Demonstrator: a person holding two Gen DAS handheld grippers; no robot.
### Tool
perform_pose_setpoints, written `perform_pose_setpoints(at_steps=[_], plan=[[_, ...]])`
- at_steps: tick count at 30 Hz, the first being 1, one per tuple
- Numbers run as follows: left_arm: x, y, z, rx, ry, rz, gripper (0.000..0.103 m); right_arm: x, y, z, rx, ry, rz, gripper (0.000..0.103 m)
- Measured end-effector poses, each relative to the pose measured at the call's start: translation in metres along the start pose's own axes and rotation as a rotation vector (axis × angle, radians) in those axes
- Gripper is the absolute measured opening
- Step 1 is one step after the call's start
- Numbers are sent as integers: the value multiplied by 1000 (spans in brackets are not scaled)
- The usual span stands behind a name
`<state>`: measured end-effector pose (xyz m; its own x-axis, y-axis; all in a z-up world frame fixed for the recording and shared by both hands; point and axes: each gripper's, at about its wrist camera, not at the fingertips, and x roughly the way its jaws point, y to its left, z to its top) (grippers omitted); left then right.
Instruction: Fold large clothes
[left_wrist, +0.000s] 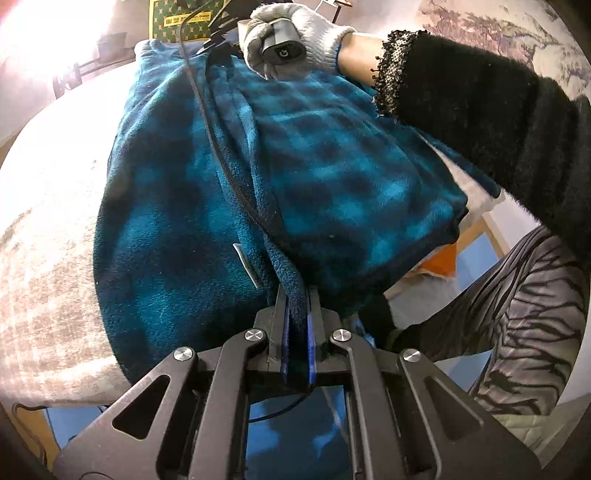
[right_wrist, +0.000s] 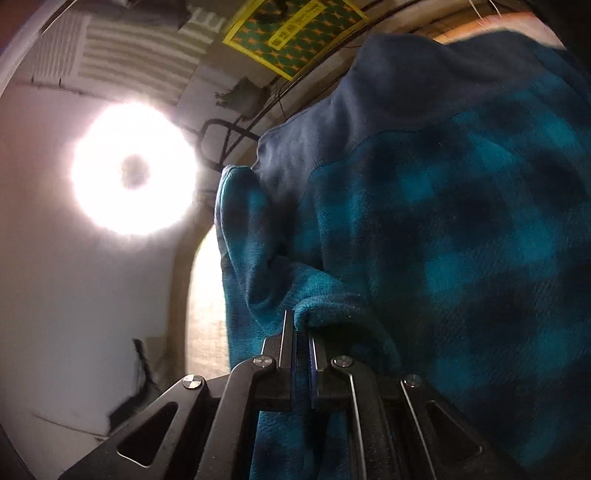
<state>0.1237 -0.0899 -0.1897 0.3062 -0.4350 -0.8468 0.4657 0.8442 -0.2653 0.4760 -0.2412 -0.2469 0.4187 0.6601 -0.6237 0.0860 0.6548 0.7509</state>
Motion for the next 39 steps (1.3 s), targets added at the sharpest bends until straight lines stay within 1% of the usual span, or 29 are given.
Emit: perform_pose_setpoints(at_steps=[2,3,5,6,7,8,9,11,13,17,19,20,21,24,25,28,30,32,36,37,39], plan=[[-1,-2,2,0,-6,0,5,6,17,-1,-92,15,-61,2],[0,-4,2,5,-6,-1,5,8,23,1,-117,18,-82,3],[0,-8,2,15,-2,-3,8,11,33,0,-152,39,-119,8],[-1,-10,2,14,-8,-16,15,11,37,1,-159,45,-128,15],[-4,-10,1,7,-15,-37,21,6,41,-1,-161,51,-127,32],[-8,-9,0,2,-19,-51,23,-1,42,-1,-162,50,-118,37],[-13,-8,-3,1,-28,-75,23,-12,43,-3,-169,39,-107,38],[-22,-8,-8,7,-34,-107,23,-37,47,-8,-190,22,-86,38],[-35,-8,-16,19,-46,-121,23,-56,51,-14,-199,17,-56,38],[-66,2,-31,5,-86,-150,23,-91,62,-44,-240,30,1,38],[-82,12,-37,-12,-110,-152,23,-108,68,-71,-272,57,27,38],[-91,20,-39,-23,-122,-137,23,-113,70,-84,-290,73,32,38],[-99,29,-41,-34,-134,-113,23,-120,74,-105,-311,96,37,38],[-114,56,-40,-77,-153,-65,23,-130,77,-155,-343,144,46,38],[-120,64,-40,-95,-165,-64,23,-135,78,-177,-361,155,43,38],[-130,85,-37,-146,-193,-46,23,-146,74,-217,-389,168,55,39],[-134,97,-35,-175,-209,-23,23,-152,71,-242,-413,169,28,40],[-139,108,-31,-193,-227,-7,23,-161,70,-257,-434,147,-9,40],[-149,108,-27,-172,-259,-11,23,-211,79,-270,-453,35,69,40],[-149,106,-25,-160,-256,-14,23,-225,83,-272,-472,-1,67,40],[-142,103,-22,-144,-231,-29,23,-244,89,-277,-497,-32,46,41]])
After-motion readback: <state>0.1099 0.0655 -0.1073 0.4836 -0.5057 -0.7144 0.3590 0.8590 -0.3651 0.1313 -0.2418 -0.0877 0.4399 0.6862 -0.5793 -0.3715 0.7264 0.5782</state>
